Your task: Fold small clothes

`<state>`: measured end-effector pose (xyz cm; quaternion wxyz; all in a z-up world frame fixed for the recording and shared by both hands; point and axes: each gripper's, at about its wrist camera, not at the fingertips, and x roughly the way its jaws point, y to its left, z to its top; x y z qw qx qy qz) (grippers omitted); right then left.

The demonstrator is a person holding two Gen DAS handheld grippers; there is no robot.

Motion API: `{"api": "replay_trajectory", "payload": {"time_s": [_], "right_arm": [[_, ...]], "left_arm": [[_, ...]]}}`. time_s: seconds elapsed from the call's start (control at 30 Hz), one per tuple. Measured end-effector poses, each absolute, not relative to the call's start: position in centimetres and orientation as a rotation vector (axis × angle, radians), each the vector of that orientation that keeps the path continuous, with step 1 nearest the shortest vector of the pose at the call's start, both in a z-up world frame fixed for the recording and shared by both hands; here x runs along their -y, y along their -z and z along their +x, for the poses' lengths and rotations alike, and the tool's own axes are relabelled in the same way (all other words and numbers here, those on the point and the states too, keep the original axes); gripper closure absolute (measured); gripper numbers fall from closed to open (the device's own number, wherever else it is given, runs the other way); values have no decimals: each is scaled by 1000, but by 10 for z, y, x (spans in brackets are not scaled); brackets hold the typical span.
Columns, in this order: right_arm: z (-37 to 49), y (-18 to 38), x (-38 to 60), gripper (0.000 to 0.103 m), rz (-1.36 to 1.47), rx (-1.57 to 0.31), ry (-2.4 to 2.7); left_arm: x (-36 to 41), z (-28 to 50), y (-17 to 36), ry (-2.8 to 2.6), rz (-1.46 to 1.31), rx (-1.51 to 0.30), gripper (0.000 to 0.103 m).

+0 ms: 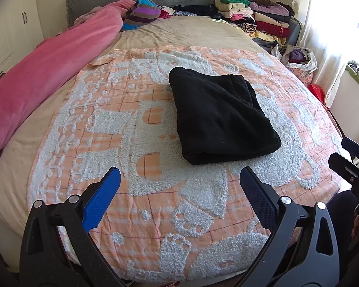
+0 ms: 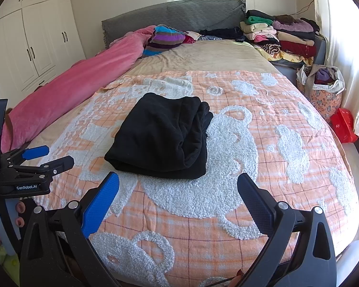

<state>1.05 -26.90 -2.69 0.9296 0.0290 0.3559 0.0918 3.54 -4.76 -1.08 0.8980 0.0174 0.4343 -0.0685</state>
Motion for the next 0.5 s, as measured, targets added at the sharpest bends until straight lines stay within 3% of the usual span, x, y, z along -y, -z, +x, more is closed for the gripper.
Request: {"api": "replay_trajectory", "payload": {"time_s": [0.5], "right_arm": [[11, 25, 301, 4, 130, -695, -84]], "left_arm": [[41, 42, 16, 59, 3, -941, 10]]}}
